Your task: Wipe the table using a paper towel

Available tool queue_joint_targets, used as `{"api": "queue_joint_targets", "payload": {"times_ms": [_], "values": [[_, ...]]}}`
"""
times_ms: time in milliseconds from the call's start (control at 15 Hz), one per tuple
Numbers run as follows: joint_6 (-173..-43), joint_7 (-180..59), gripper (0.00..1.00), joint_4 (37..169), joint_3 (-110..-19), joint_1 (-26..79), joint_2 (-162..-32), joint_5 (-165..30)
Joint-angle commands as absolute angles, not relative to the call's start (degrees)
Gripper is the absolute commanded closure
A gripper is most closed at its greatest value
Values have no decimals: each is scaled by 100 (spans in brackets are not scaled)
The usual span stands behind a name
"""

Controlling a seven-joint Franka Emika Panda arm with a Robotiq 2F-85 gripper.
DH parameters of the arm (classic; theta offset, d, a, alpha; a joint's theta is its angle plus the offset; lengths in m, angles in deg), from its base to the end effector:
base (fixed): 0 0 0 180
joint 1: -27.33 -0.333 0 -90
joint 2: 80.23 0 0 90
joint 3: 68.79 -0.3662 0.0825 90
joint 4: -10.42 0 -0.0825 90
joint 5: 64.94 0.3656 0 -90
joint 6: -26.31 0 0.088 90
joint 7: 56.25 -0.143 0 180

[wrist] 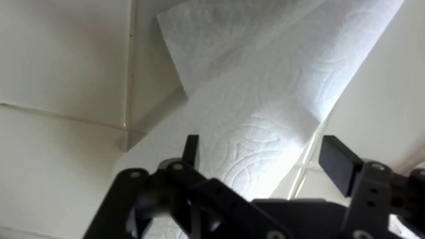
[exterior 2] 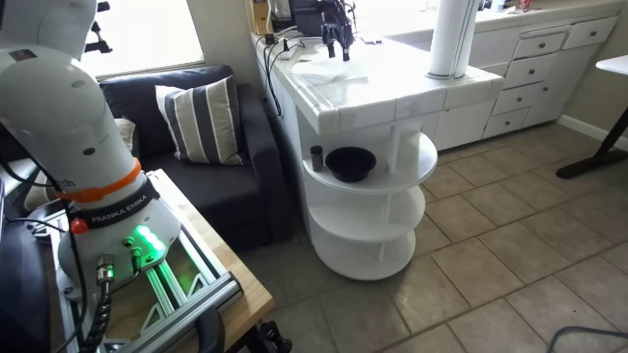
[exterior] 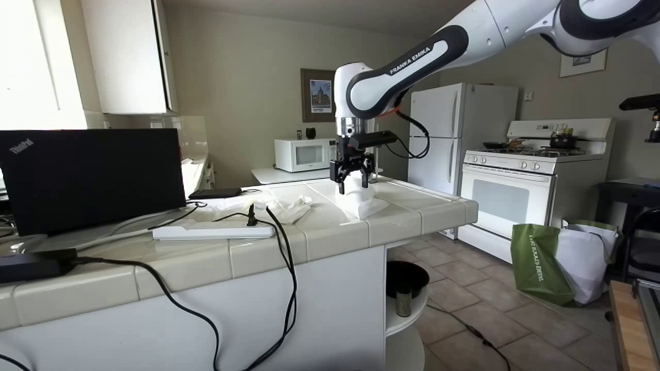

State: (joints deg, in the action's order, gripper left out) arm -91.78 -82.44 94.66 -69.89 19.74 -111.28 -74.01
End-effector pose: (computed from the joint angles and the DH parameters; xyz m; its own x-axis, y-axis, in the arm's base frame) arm 0.7148 0.0932 0.3849 0.9684 -0.2291 0.0984 -0.2386 -0.9660 0.0996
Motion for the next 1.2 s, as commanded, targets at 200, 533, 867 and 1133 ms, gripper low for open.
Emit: {"api": "queue_joint_targets", "payload": {"times_ms": [200, 533, 867, 1133], "values": [[-8682, -8423, 62, 8941, -6832, 1793, -11564, -7190], [-8182, -8566, 100, 8809, -6854, 1750, -11354, -7072], [-8492, -8701, 100, 9135, -6817, 1758, -10568, -6966], [-9057, -9228, 100, 9427, -6578, 1877, -10038, -7146]]}}
